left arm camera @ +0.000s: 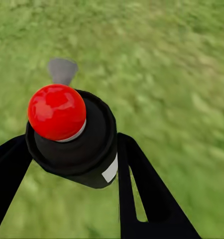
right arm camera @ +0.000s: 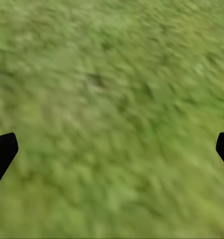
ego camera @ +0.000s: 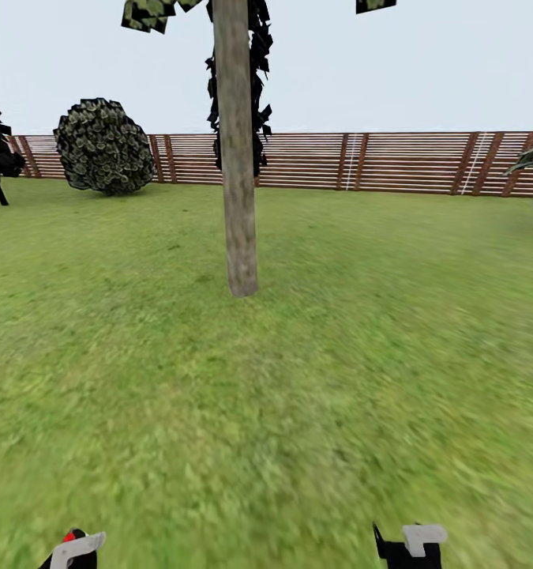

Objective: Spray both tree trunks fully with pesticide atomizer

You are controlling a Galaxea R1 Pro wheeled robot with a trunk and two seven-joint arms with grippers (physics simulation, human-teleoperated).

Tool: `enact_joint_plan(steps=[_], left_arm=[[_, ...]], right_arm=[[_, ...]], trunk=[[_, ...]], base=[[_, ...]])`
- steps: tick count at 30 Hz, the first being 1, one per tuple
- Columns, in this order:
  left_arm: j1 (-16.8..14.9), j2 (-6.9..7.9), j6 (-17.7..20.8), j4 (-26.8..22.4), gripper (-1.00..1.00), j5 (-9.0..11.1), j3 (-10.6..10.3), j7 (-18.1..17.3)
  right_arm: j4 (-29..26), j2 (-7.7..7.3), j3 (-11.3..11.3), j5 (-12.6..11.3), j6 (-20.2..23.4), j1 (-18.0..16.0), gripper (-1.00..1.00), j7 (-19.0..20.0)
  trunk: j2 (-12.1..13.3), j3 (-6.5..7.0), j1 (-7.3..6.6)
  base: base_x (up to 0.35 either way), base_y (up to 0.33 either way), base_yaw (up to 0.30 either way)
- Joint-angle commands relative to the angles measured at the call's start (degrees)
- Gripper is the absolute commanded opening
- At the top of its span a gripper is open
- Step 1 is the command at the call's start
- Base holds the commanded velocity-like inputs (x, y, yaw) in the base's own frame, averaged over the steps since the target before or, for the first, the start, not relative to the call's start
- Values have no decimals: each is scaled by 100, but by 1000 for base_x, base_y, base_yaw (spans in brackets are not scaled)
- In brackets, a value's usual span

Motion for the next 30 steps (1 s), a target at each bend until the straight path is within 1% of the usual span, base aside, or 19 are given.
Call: enact_joint_plan(steps=[1,30], left_arm=[[-3,1,-17,4,-100,29,-8,1],[-3,1,-17,11,-100,29,-4,1]], right_arm=[[4,0,0,4,-17,-4,100,-10],[4,0,0,4,-17,-4,100,-10]], trunk=[[-2,-5,3],[-2,-5,3]], base=[[338,0,0],[338,0,0]])
